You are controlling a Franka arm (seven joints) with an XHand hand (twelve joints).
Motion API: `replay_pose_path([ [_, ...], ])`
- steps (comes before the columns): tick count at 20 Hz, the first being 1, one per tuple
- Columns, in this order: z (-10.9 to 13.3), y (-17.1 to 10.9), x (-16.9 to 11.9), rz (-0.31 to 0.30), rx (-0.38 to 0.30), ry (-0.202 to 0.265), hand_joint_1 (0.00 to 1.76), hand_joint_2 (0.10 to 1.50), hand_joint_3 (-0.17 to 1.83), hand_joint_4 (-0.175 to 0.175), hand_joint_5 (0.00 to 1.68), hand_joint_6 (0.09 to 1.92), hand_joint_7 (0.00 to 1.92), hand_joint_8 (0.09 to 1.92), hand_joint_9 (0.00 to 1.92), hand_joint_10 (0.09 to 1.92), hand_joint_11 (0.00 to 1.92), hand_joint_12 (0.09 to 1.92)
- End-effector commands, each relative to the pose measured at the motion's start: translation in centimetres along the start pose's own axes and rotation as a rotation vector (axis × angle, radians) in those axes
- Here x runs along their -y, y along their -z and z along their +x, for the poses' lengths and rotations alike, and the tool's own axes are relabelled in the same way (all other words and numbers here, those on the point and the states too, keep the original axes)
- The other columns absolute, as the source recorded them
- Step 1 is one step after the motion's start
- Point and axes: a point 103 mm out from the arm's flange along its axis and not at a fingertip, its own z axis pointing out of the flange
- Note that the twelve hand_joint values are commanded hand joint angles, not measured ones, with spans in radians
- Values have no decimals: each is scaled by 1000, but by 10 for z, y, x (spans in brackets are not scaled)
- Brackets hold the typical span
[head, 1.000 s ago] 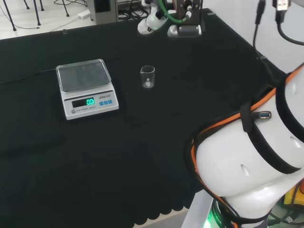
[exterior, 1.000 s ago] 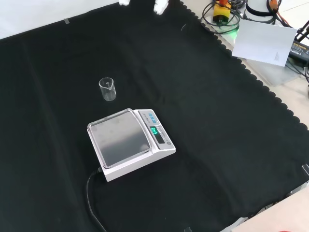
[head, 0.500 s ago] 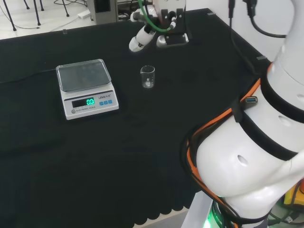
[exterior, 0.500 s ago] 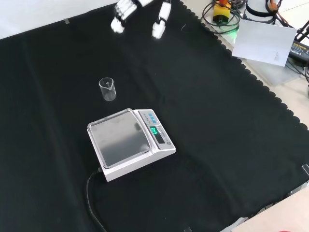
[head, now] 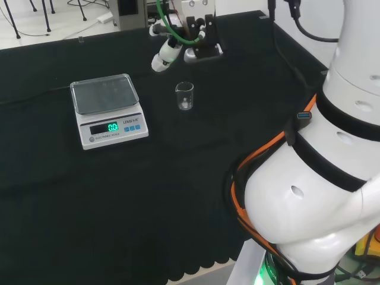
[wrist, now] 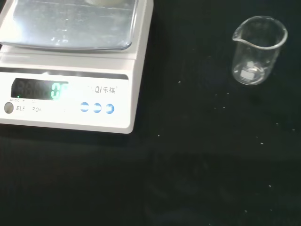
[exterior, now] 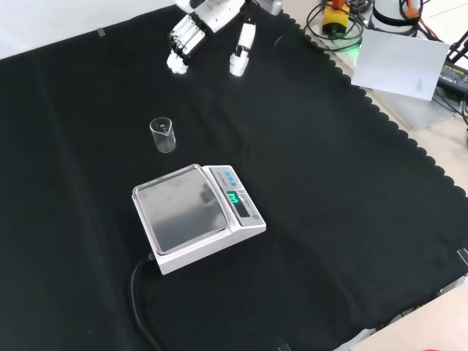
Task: Pick up the beaker.
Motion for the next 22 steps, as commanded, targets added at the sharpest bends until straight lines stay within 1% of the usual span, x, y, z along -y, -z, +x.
replay_pose_path([
  [1,-33,-24,-50,66,-63,-46,834,1040,-175,-27,216,87,0,496,108,884,84,1465],
  [7,-57,-24,-57,57,-47,-99,857,1057,-175,-39,280,87,0,630,174,886,127,1447],
  [10,-66,-27,-63,78,-26,-121,867,1049,-175,-41,291,87,0,653,185,884,138,1444],
  [12,-72,-30,-67,99,-24,-138,873,1032,-175,-40,279,87,0,641,174,881,140,1442],
  [16,-80,-34,-75,122,-20,-160,876,1016,-175,-39,265,87,0,615,156,880,136,1441],
  [19,-81,-37,-81,150,0,-169,871,997,-175,-30,213,87,0,523,120,881,123,1446],
  [22,-82,-41,-88,163,5,-172,863,979,-175,-22,176,87,0,439,84,883,111,1456],
])
